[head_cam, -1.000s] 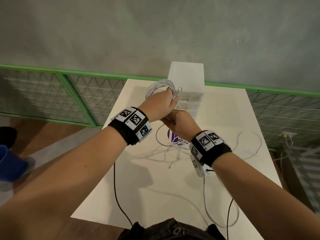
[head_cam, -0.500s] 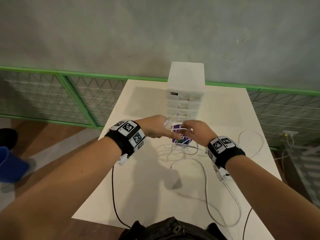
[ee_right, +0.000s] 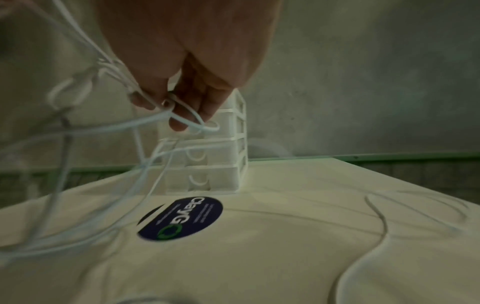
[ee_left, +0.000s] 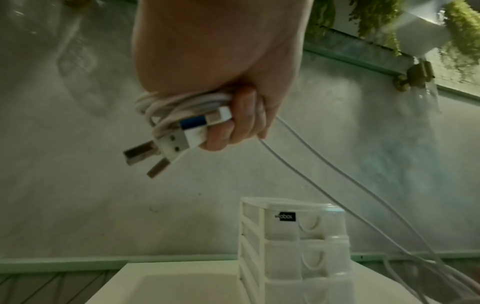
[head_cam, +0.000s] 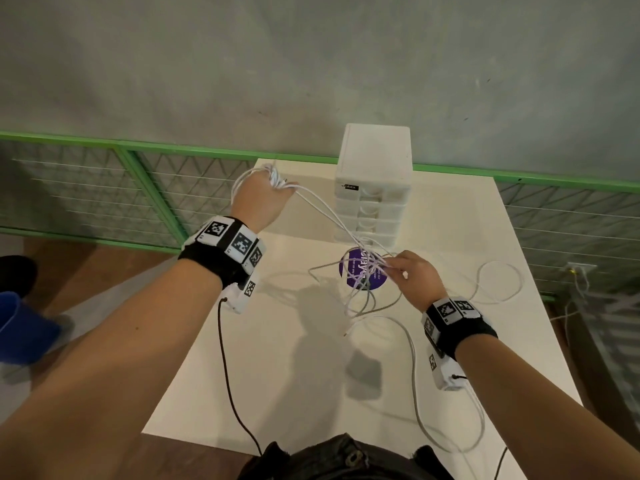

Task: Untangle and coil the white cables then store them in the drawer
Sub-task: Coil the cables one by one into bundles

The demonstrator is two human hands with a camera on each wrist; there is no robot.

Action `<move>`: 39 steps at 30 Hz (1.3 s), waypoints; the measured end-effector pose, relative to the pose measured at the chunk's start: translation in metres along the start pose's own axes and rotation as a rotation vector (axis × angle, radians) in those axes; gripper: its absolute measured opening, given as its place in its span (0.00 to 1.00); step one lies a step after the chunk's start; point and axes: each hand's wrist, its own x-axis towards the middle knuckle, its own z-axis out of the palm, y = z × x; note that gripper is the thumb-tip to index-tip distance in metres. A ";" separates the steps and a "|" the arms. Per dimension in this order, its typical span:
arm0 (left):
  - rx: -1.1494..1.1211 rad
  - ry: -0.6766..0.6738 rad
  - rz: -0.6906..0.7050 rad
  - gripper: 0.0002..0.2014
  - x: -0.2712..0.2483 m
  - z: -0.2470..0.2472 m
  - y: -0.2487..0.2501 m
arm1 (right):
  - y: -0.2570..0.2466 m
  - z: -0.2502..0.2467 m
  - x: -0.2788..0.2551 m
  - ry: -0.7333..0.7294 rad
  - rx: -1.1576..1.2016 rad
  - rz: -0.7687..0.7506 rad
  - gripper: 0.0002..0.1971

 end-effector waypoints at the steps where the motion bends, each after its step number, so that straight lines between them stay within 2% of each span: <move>1: 0.019 0.026 -0.020 0.25 0.003 -0.003 -0.005 | 0.002 -0.004 0.000 0.028 0.015 0.016 0.09; 5: 0.004 0.142 -0.131 0.23 0.016 -0.022 -0.022 | 0.019 -0.022 0.002 0.057 -0.033 0.099 0.09; 8: -0.010 0.204 -0.197 0.20 0.025 -0.040 -0.028 | 0.041 -0.036 0.000 0.006 -0.146 0.272 0.11; 11: -0.011 0.220 -0.231 0.19 0.028 -0.046 -0.030 | 0.052 -0.048 -0.003 -0.037 -0.164 0.451 0.11; 14: 0.020 0.179 -0.217 0.19 0.022 -0.037 -0.024 | 0.045 -0.049 -0.002 -0.141 -0.221 0.537 0.12; 16: 0.041 0.074 -0.187 0.20 0.015 -0.026 -0.015 | 0.033 -0.046 0.001 -0.149 -0.184 0.519 0.14; 18: 0.035 -0.040 -0.168 0.18 0.010 -0.015 -0.003 | 0.012 -0.046 0.009 -0.143 -0.116 0.414 0.21; 20: -0.050 -0.129 -0.188 0.16 0.006 -0.004 0.008 | -0.018 -0.047 0.019 -0.127 -0.038 0.302 0.28; 22: -0.171 -0.187 -0.216 0.15 0.000 0.006 0.022 | -0.050 -0.046 0.028 -0.093 0.064 0.192 0.31; 25: -0.244 -0.280 -0.238 0.14 -0.010 0.015 0.049 | -0.088 -0.035 0.041 -0.185 0.223 0.044 0.44; 26: -0.267 -0.305 -0.240 0.13 -0.014 0.016 0.057 | -0.098 -0.031 0.045 -0.207 0.276 0.031 0.49; 28: -0.332 -0.352 -0.241 0.12 -0.020 0.016 0.072 | -0.107 -0.024 0.055 -0.151 0.399 0.049 0.54; 30: -0.371 -0.488 -0.230 0.13 -0.028 0.011 0.083 | -0.106 -0.022 0.063 -0.089 0.403 0.088 0.50; 33: -0.364 -0.766 -0.153 0.16 -0.045 0.005 0.097 | -0.097 -0.017 0.067 -0.134 0.452 0.177 0.24; 34: -0.339 -0.814 -0.114 0.17 -0.050 0.004 0.100 | -0.095 -0.016 0.067 -0.136 0.431 0.165 0.18; 36: -0.303 -0.846 -0.085 0.20 -0.058 0.005 0.101 | -0.090 -0.020 0.071 -0.004 0.323 0.117 0.09; 37: -0.296 -0.854 -0.102 0.22 -0.062 0.007 0.099 | -0.088 -0.025 0.071 0.088 0.346 0.090 0.07; 39: -0.297 -0.894 -0.172 0.24 -0.069 0.010 0.090 | -0.086 -0.040 0.073 0.228 0.422 0.069 0.14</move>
